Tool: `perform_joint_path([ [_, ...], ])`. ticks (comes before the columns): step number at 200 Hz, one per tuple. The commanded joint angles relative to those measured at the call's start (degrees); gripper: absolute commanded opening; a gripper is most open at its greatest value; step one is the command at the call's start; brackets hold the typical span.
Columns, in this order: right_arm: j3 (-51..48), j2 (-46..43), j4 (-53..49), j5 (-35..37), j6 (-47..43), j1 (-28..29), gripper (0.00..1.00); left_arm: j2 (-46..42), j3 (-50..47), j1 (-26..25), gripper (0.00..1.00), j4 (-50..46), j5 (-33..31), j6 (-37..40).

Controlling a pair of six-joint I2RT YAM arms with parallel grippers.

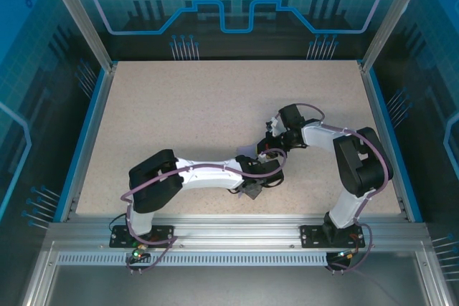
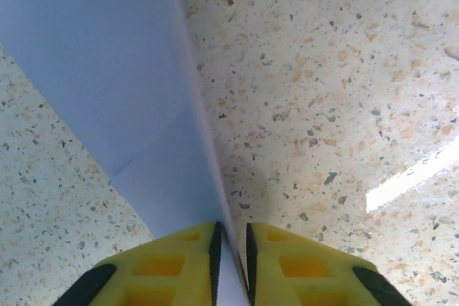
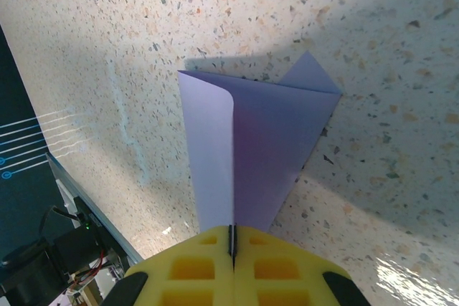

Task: Fold a paper plane with a square sheet of paper (fold left side to right side)
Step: Fold the wing for the fifth time at the center of the table.

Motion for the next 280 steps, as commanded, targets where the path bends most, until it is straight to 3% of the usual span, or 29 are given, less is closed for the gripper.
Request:
perform_joint_path([
  [1,1.53,0.82,-1.26,-0.23,-0.11,0.84,0.01,1.10,1.57,-0.41,0.18,-1.36,-0.87,-0.70],
  [38,1.57,-0.66,-0.66,0.76,-0.42,0.26,0.06,0.73,1.42,-0.29,0.13,-1.09,-0.39,-0.92],
  [90,-2.47,-12.77,0.53,8.50,-1.50,-4.37,0.46,-2.38,-1.29,2.04,0.10,2.60,4.82,-1.32],
  [124,-9.55,-22.30,1.38,13.46,-2.46,-8.20,0.61,-3.48,-2.47,4.08,0.09,5.52,10.75,-1.44],
  [184,-18.19,-34.92,1.90,13.25,-6.49,-10.12,0.69,-6.51,-8.74,10.28,0.04,17.12,26.28,-5.55],
  [218,-22.27,-35.19,5.82,9.03,-6.06,-9.51,0.69,-7.81,-13.25,13.63,0.02,25.17,34.00,-8.85],
  [280,-27.13,-35.04,13.84,10.00,-2.34,-3.98,0.69,-8.79,-21.28,18.00,0.01,40.19,44.12,-16.14],
])
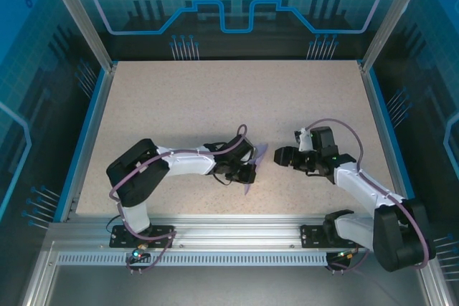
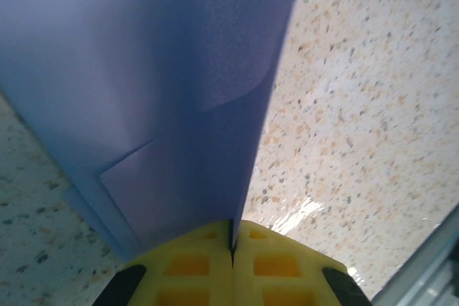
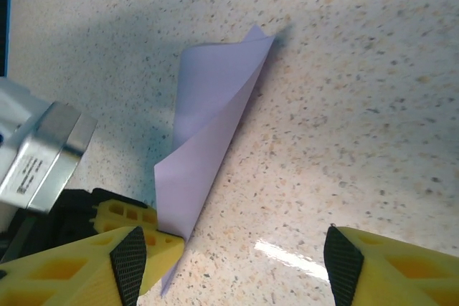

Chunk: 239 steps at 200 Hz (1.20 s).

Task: Fold a paper plane with a square sheet of paper (fold left side to right side)
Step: Fold the wing for the fifth time at the center of the table.

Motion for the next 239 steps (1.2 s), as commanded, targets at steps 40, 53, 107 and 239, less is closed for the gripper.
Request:
perform_joint_path([
  [40,-3.75,1.39,9.82,0.79,4.93,5.47,0.68,-1.94,-6.07,3.05,0.00,15.40,10.27,-7.87],
  [53,-4.10,1.95,10.88,1.67,5.74,6.45,0.67,-2.20,-6.95,3.47,0.00,17.05,11.05,-8.74],
  [107,-3.41,6.71,15.74,4.23,9.29,10.63,0.59,-2.17,-10.09,4.66,0.00,23.42,13.08,-12.69],
  [239,2.42,19.51,20.79,6.83,14.65,14.87,0.49,-2.73,-17.86,6.34,0.00,34.72,13.18,-19.28],
])
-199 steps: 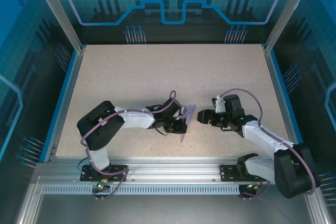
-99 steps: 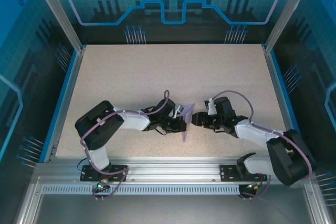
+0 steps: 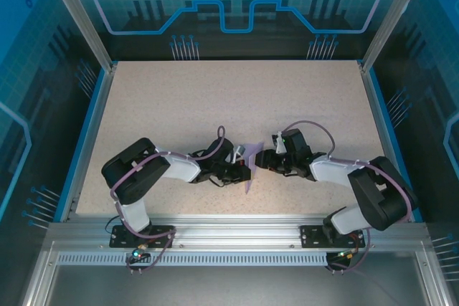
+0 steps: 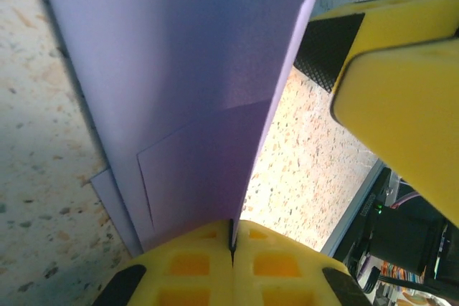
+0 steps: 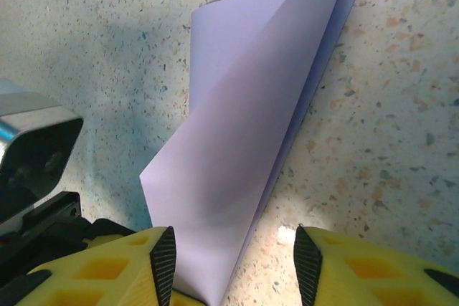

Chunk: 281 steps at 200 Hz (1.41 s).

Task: Fold a paper plane with a square sheet of paper (fold left side to right side)
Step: Fold the wing for the fifth time at the center of the table.

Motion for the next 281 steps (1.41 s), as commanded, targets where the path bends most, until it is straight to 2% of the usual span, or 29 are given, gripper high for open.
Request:
perform_joint_path([
  [1,1.59,1.15,1.39,0.86,1.07,1.01,0.49,-1.90,-1.74,0.70,0.00,3.71,1.02,-1.49],
  [205,7.39,8.00,-4.26,3.91,3.29,2.68,0.42,-1.17,-2.27,1.34,0.00,4.49,1.06,-2.35],
  [281,8.92,11.22,-9.57,5.16,3.54,2.79,0.41,-1.41,-2.03,1.29,0.09,3.79,1.07,-2.13],
])
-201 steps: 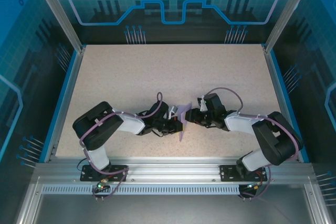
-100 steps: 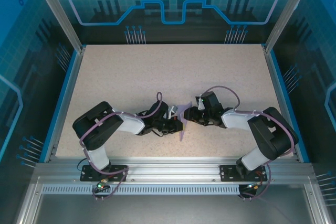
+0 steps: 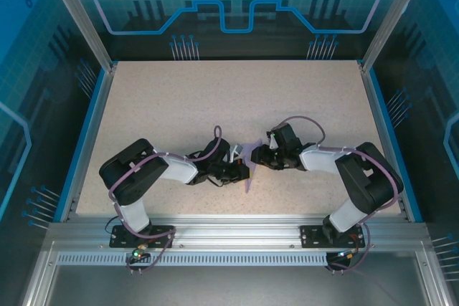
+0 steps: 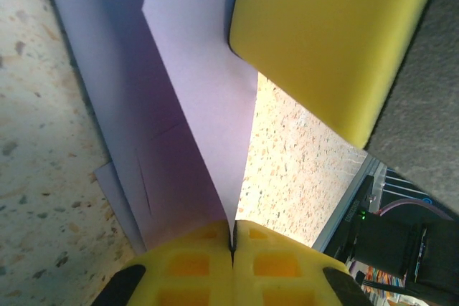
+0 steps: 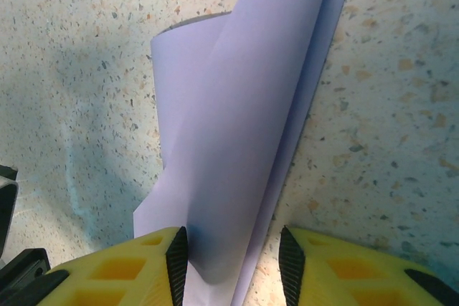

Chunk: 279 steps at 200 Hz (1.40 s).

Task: Fold a paper plane with a square sheet of paper (fold left side to right side)
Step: Fold the wing for the fifth time at the center of the table.

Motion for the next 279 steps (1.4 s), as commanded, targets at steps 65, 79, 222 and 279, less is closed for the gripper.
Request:
perform_joint_path([
  [65,0.75,4.54,-5.15,2.24,0.84,0.94,0.41,-5.46,1.00,0.79,0.27,-5.81,0.18,1.63],
  [79,0.85,4.63,-5.28,2.27,0.75,0.90,0.41,-6.70,0.87,1.11,0.32,-7.31,-0.22,1.86],
  [222,0.87,4.01,-5.99,2.30,0.28,0.89,0.41,-0.43,7.36,5.96,0.43,-12.27,3.16,3.75],
  [279,0.84,4.10,-6.03,2.30,0.35,0.92,0.41,2.36,8.90,5.99,0.38,-12.17,3.45,3.83],
])
